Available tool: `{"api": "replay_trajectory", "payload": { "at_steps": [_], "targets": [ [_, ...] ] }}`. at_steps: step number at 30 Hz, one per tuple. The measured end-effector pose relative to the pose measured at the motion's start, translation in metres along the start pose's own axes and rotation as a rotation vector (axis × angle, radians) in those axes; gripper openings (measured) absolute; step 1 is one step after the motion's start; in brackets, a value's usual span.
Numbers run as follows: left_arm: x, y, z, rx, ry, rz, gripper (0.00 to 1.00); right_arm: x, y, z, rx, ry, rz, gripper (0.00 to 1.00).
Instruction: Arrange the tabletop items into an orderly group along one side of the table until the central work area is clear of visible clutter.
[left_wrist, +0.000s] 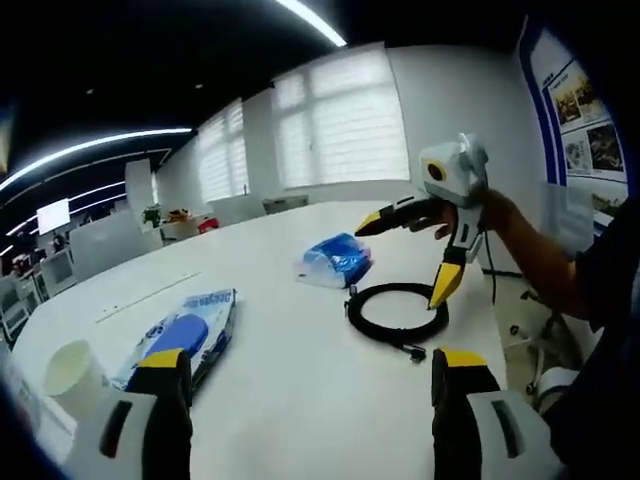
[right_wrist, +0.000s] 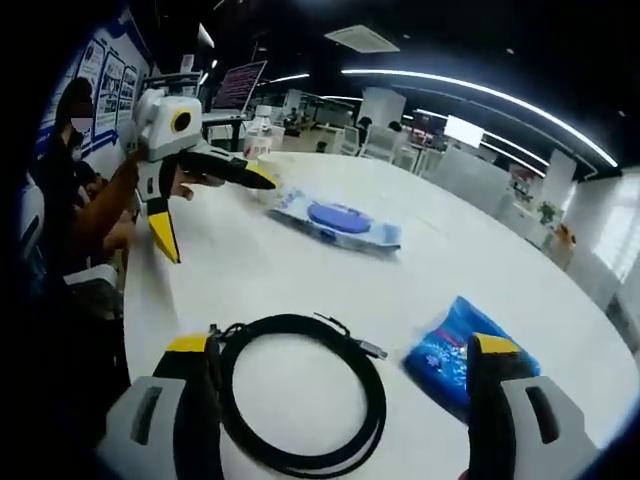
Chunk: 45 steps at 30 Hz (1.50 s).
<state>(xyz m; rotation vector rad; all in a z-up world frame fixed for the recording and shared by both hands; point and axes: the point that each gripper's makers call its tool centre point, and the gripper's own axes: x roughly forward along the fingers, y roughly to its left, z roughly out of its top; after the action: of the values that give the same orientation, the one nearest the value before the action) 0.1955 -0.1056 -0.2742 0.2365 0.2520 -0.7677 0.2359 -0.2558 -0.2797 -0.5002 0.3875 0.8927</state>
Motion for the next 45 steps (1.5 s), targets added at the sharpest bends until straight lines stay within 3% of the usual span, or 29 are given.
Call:
{"api": "replay_trajectory", "payload": {
  "at_steps": [7,22,27,34,45],
  "targets": [
    [-0.002,0.013,-0.001,0.023,0.016,0.044,0.99,0.004,-0.002,0.002,0.009,0.0,-0.004,1.0],
    [-0.001,0.027,0.001,0.016,0.014,0.072,0.92,0.011,0.002,0.012,-0.02,-0.007,0.009,0.97],
    [0.0,0.037,0.002,0.014,0.014,0.102,0.84,0.013,0.003,0.019,-0.042,-0.014,0.012,0.95],
    [0.003,0.047,0.001,0.005,0.023,0.132,0.81,0.015,0.007,0.028,-0.063,-0.028,0.019,0.94],
    [0.005,0.057,-0.007,0.028,0.066,0.159,0.75,0.022,0.006,0.037,-0.095,-0.034,0.028,0.85]
  ]
}}
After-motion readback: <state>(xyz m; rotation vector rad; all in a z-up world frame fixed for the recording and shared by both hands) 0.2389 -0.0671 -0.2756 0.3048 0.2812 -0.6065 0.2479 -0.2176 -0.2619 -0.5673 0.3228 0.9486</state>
